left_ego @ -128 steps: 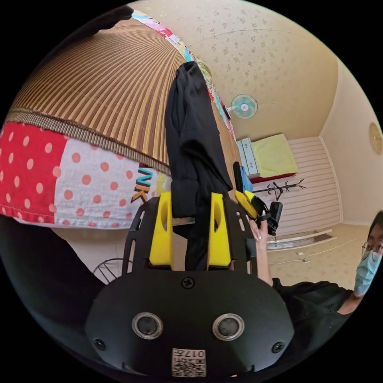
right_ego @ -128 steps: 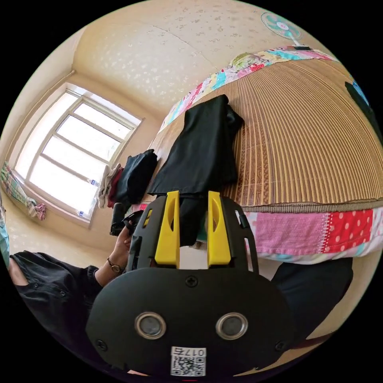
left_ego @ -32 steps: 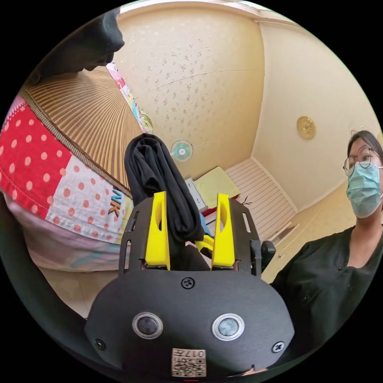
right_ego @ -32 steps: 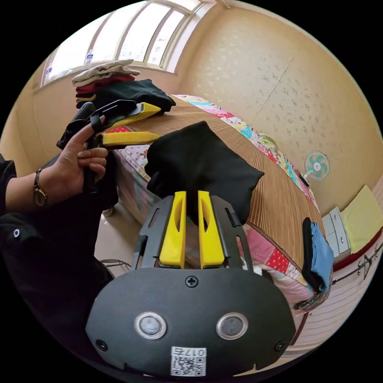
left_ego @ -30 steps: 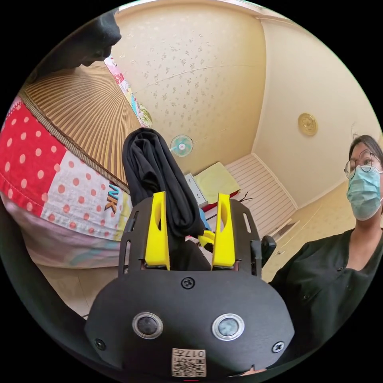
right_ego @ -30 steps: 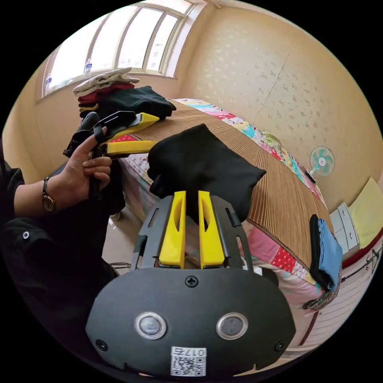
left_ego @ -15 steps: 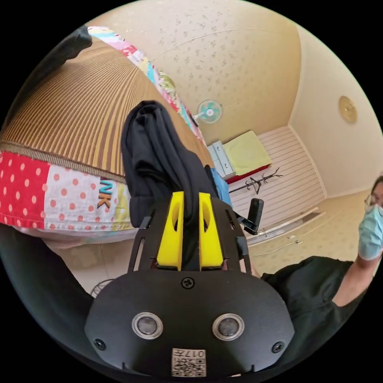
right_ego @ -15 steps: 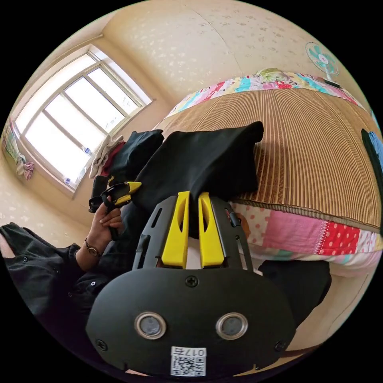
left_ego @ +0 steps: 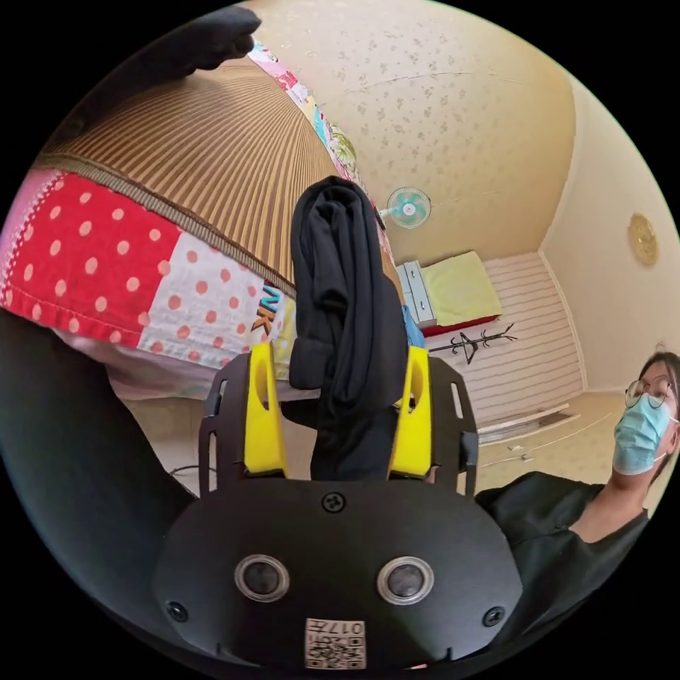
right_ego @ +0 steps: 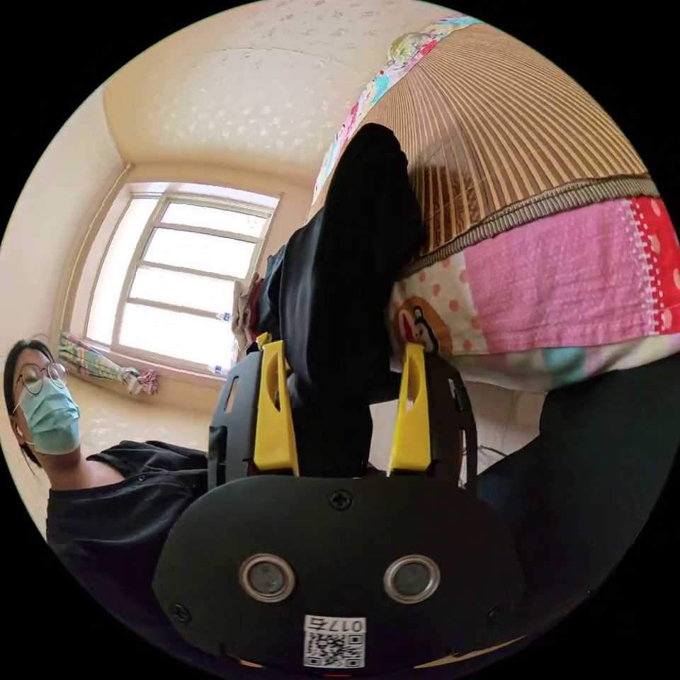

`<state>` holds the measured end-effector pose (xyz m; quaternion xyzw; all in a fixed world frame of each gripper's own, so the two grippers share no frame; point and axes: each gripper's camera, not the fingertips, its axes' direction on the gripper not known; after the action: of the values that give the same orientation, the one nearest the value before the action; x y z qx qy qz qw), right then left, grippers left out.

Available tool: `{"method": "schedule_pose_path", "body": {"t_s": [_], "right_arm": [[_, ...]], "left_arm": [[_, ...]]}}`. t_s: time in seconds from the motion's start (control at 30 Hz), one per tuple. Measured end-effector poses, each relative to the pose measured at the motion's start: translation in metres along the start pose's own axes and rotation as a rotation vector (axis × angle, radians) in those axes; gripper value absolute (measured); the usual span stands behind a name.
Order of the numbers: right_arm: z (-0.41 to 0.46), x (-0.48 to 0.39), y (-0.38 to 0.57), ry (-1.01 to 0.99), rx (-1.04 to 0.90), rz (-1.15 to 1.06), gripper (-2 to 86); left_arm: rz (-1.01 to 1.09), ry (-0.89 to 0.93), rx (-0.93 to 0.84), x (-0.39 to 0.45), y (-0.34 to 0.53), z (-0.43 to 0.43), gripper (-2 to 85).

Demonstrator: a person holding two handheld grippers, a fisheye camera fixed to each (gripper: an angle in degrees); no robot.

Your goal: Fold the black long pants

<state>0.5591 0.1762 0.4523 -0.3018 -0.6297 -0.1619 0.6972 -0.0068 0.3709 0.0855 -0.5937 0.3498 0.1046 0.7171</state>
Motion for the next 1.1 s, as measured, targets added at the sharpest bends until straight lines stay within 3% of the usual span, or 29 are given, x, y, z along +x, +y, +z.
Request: {"method": "schedule_pose_path", "body": {"t_s": [0.2,0.3,0.43,0.6,0.77,0.83,1.1], "right_arm": [[-0.012,-0.003,-0.009,-0.188,-0.025,0.093,23.2],[-0.025,-0.016,0.001,-0.186,0.017,0.102,23.5],[-0.034,-0.036,0.017,-0.212,0.09,0.114,25.0],[-0.035,-0.077,0.026,-0.171,0.069,0.044,26.7],[-0.036,-0.084,0.04,-0.33,0.153,0.078,27.4],[-0.047,-0.086,0.041,-0.391,0.255,0.079,26.2],[-0.05,-0.127,0.039,-0.381,0.257,-0.065,12.1]], "left_arm": [[-0.02,-0.085,-0.065,-0.007,-0.022,0.015,20.1],[-0.073,0.014,-0.131,-0.021,-0.023,0.027,18.4],[-0.092,0.012,-0.011,-0.029,-0.011,0.022,14.9],[-0.201,0.233,0.004,-0.043,0.01,0.032,11.1],[-0.329,0.412,-0.059,-0.029,0.038,0.064,10.1],[-0.319,0.377,-0.121,-0.017,0.046,0.074,9.9],[-0.183,0.368,-0.154,0.012,0.053,0.066,10.8]]}}
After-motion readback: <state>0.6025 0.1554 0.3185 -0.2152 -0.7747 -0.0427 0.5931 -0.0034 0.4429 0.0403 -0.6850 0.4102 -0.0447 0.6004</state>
